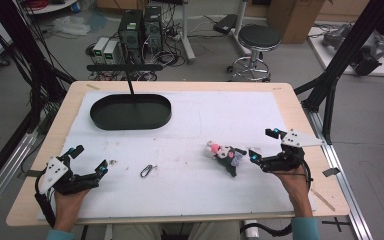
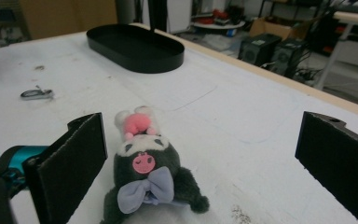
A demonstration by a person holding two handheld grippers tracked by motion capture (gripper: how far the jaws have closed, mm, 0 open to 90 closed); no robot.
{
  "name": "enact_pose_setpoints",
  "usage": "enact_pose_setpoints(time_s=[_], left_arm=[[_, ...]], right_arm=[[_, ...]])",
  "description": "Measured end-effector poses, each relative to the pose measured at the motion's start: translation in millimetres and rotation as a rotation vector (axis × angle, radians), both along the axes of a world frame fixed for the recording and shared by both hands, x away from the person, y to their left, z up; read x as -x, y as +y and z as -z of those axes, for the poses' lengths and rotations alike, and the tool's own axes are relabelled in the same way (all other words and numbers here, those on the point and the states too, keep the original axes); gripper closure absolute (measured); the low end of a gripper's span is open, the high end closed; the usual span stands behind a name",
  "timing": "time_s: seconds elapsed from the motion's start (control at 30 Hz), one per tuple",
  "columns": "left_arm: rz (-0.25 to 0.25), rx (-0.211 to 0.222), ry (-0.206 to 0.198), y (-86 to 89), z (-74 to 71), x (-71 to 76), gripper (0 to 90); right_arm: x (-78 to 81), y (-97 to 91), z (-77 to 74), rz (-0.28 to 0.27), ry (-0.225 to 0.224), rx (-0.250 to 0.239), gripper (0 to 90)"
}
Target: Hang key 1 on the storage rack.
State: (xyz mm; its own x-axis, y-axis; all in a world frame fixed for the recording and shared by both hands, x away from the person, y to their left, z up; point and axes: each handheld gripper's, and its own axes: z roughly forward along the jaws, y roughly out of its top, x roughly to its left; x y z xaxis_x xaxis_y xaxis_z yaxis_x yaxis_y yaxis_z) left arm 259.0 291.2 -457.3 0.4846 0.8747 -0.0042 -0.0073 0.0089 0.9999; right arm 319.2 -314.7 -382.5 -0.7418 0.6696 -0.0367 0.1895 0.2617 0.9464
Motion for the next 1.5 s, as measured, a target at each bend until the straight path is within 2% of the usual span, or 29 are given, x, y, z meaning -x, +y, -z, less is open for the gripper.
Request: enact_pose_setpoints(time_s=[0.17, 0.3, 0.53, 0.9, 1.03, 1.07, 1.17, 1.4, 1.5], left_arm=[[0.001, -0.003, 0.001, 0.1, -0.1, 0.1, 2.0], [0.001, -0.004, 0.001, 0.2, -0.1, 0.1, 2.0], [0.000, -0.005, 0.000, 0.1, -0.1, 0.3, 1.9], [0.000, -0.005, 0.000, 0.1, -0.1, 0.3, 2.0], [0.001, -0.004, 0.000, 0.1, 0.0, 0.2, 2.0], [0.001, -0.002, 0.000, 0.0, 0.0, 0.2, 2.0], [0.002, -0.004, 0.000, 0.2, 0.0, 0.2, 2.0], [0.000, 0.001, 0.000, 0.1, 0.0, 0.1, 2.0], [0.000, 0.001, 0.000, 0.1, 0.0, 0.0, 2.0]], right_arm=[[-10.3, 9.3, -8.1, -0.053, 0.045, 0.068, 1.1], [-18.4, 18.7, -10.4, -0.099, 0.098, 0.131, 1.1], [-30.6, 31.9, -11.0, -0.136, 0.157, 0.185, 1.0], [-47.8, 62.8, -4.5, -0.226, 0.248, 0.353, 1.1], [-52.2, 68.4, -3.1, -0.223, 0.268, 0.376, 1.0], [-54.8, 72.2, -2.3, -0.222, 0.291, 0.391, 1.0], [-57.0, 77.2, 0.2, -0.229, 0.306, 0.396, 1.0], [-59.0, 84.7, 9.5, -0.230, 0.371, 0.450, 1.1], [-60.1, 86.6, 11.2, -0.240, 0.368, 0.464, 1.1]])
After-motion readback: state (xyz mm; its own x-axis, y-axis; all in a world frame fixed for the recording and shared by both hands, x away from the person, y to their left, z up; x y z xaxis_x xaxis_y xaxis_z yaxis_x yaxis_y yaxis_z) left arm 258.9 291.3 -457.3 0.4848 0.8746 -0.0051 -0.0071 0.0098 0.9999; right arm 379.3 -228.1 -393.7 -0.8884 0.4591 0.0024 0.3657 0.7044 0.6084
